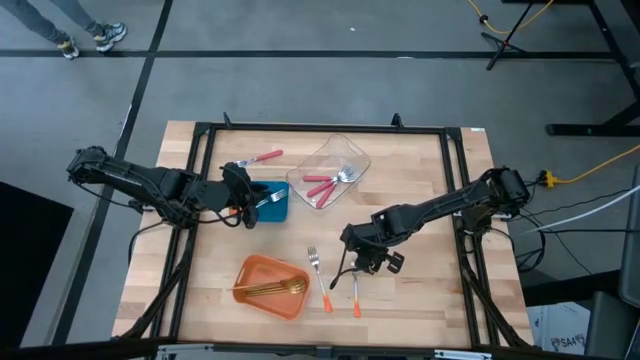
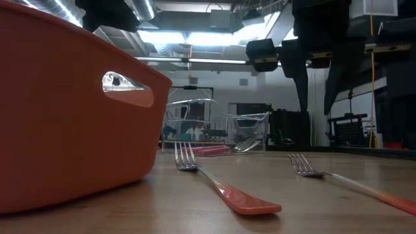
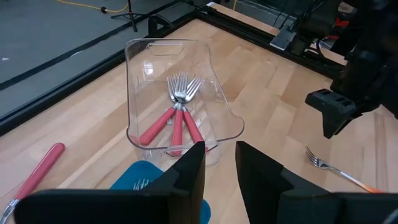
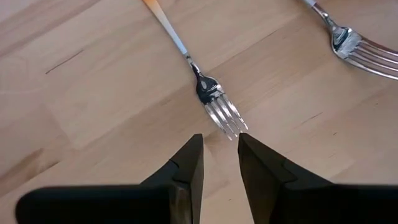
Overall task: Sort silverware by color (type)
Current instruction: Put the orange fork into the blue bin
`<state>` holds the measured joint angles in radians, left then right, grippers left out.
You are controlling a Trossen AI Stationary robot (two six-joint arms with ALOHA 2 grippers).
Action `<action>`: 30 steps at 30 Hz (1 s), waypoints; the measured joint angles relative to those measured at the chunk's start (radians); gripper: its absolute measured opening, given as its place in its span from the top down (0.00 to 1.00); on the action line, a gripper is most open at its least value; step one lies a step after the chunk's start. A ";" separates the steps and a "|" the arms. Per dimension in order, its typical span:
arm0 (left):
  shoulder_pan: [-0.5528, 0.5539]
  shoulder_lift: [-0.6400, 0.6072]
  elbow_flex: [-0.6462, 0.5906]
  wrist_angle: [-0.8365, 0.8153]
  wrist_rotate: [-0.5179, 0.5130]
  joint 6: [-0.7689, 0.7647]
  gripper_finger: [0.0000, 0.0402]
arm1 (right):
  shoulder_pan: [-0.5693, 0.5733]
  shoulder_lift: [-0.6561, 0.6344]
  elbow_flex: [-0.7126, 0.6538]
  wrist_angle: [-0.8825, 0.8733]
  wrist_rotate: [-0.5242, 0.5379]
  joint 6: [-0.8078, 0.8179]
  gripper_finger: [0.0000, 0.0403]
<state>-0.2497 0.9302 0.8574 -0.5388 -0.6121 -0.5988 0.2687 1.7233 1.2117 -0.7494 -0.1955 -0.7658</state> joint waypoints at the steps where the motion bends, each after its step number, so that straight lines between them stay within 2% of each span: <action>1: 0.000 0.000 0.000 0.000 0.000 0.003 0.79 | 0.000 0.000 -0.003 0.002 0.000 0.000 0.77; 15: 0.000 0.000 0.000 0.000 0.001 0.007 0.79 | 0.000 0.000 -0.009 0.042 0.000 0.001 0.77; 20: 0.000 0.000 0.000 -0.002 0.029 0.007 0.79 | 0.012 0.000 -0.009 0.084 -0.001 0.001 0.77; 30: 0.000 0.000 0.000 -0.003 0.047 0.007 0.79 | 0.139 0.057 -0.009 0.190 0.011 0.001 0.77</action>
<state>-0.2497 0.9302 0.8570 -0.5419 -0.5650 -0.5919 0.4074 1.7803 1.2026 -0.5597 -0.1850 -0.7650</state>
